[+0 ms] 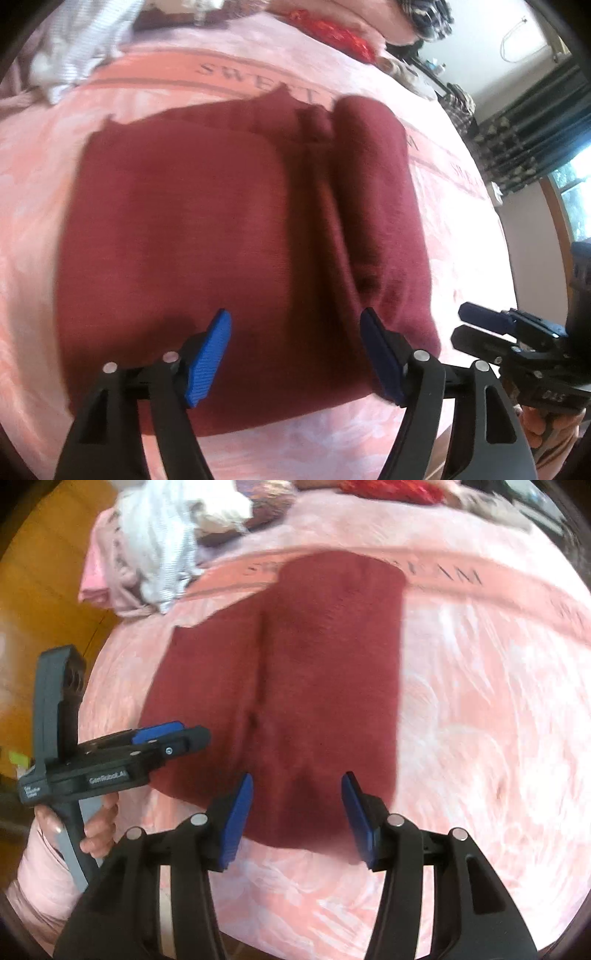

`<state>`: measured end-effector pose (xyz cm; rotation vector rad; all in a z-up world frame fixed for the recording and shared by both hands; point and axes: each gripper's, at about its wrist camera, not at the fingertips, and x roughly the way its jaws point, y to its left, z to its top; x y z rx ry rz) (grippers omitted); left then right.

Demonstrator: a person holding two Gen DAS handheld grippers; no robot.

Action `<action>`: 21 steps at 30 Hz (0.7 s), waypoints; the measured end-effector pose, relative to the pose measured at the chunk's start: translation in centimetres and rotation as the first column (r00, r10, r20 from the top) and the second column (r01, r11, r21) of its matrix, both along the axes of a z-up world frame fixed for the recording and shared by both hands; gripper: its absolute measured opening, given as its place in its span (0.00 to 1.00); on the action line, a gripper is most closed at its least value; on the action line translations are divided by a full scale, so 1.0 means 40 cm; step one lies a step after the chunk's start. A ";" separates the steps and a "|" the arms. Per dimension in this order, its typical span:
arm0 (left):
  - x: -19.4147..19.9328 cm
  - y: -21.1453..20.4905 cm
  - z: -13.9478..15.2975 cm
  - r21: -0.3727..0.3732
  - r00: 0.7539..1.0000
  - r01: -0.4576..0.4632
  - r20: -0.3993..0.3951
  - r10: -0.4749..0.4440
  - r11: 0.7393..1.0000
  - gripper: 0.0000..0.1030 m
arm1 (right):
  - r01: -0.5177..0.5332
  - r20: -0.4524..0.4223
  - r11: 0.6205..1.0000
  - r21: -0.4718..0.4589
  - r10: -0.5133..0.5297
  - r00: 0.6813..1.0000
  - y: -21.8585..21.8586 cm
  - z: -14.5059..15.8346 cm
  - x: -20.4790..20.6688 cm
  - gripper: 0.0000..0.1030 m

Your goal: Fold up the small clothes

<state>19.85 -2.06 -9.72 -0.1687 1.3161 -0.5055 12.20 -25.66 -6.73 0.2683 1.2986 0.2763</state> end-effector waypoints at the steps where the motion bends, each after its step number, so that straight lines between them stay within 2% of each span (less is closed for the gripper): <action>1: 0.003 -0.018 -0.006 -0.015 1.000 0.002 -0.014 -0.002 1.000 0.70 | 0.009 -0.004 1.000 -0.004 -0.009 1.000 -0.012 -0.012 -0.005 0.47; 4: 0.013 -0.061 -0.025 -0.048 0.998 -0.003 -0.059 0.000 0.999 0.71 | 0.025 -0.023 1.000 0.015 -0.024 0.999 -0.051 -0.041 -0.014 0.47; 13: 0.026 -0.168 -0.058 -0.003 0.997 0.021 -0.077 -0.021 1.000 0.68 | 0.047 -0.028 0.998 0.041 -0.046 0.999 -0.112 -0.077 -0.030 0.46; 14: 0.025 -0.178 -0.059 0.002 0.997 0.026 -0.073 -0.026 1.000 0.62 | 0.051 -0.030 0.998 0.043 -0.049 0.998 -0.116 -0.081 -0.033 0.46; 15: 0.023 -0.193 -0.063 0.009 0.997 0.036 -0.071 -0.035 0.999 0.49 | 0.054 -0.032 0.997 0.045 -0.053 0.998 -0.122 -0.084 -0.035 0.46; 21: 0.021 -0.218 -0.060 0.024 0.999 0.026 -0.042 -0.025 0.999 0.18 | 0.089 -0.045 0.994 0.056 -0.086 0.995 -0.162 -0.104 -0.063 0.46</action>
